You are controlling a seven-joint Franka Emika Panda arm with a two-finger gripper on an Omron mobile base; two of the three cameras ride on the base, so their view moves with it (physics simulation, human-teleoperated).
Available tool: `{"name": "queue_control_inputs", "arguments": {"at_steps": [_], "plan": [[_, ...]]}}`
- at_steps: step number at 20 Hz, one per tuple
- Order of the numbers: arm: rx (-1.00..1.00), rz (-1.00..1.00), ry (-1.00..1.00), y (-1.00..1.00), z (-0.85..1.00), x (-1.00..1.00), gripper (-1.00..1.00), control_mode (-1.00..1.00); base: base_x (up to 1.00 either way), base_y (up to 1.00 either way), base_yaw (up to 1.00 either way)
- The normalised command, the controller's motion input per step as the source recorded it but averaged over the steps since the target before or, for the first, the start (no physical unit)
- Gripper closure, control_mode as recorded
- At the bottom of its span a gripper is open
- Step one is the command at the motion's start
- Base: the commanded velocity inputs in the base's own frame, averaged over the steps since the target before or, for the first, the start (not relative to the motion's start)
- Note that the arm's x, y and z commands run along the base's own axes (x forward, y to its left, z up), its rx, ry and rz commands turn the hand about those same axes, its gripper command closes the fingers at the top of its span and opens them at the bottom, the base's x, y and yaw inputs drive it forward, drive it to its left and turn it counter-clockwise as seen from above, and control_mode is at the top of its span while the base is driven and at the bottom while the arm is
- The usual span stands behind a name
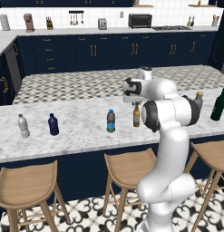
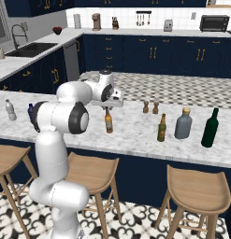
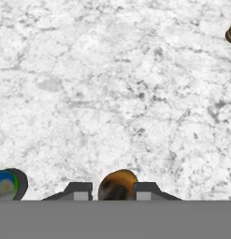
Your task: Move the plastic bottles in the middle to the plastics group, and the glass bottles in the middle to the glass group.
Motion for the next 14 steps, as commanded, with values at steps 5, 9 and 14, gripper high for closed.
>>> {"name": "queue_control_inputs", "arguments": {"at_steps": [5,9,14], "plan": [[0.0,-0.01,-0.04,-0.32,0.06,-0.38,1.0,-1.0,0.0,0.0,0.0],[0.0,-0.06,-0.06,-0.76,0.22,-0.44,1.0,-1.0,0.0,0.0,0.0],[0.0,-0.05,-0.01,-0.84,0.19,-0.34,1.0,-1.0,0.0,0.0,0.0]]}}
